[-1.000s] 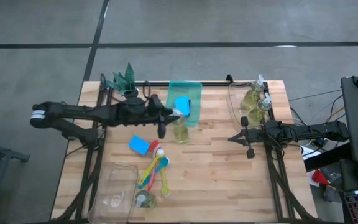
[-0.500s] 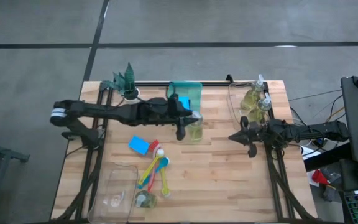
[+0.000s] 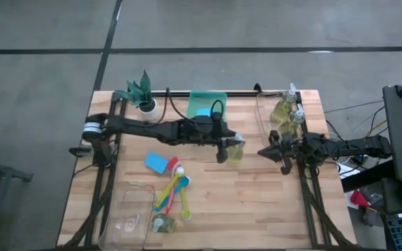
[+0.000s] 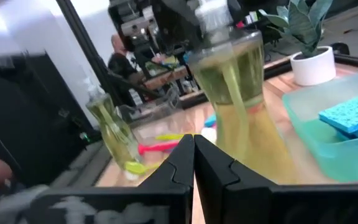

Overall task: Pick & Place Kitchen Sink Supplies
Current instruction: Put the yellow soap dispenser into the top transparent bin

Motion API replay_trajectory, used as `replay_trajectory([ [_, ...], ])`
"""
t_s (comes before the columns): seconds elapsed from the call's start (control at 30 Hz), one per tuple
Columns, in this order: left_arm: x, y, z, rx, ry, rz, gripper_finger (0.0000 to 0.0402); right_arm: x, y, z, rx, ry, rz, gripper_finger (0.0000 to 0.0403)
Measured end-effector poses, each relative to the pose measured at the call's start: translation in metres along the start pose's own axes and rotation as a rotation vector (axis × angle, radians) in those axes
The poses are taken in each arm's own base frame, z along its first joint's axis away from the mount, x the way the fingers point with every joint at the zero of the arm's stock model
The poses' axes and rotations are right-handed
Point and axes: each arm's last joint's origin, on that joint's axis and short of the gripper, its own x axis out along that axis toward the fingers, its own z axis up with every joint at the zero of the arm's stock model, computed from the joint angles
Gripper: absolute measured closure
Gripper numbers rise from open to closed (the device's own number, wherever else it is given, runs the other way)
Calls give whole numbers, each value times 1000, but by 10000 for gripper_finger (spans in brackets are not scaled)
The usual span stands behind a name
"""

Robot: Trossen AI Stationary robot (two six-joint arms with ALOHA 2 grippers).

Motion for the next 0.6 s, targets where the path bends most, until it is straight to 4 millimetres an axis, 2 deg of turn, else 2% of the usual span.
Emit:
replay_trajectory([
  [0.13,9,-1,-3,-2,-16,-19,303,0,1,2,18,-25,13,394],
  [0.37,22,-2,-20,-6,30,-23,303,0,2,4,17,-44,21,394],
  [0.6,22,-3,-21,-4,31,-27,302,-1,6,11,53,-116,61,394],
])
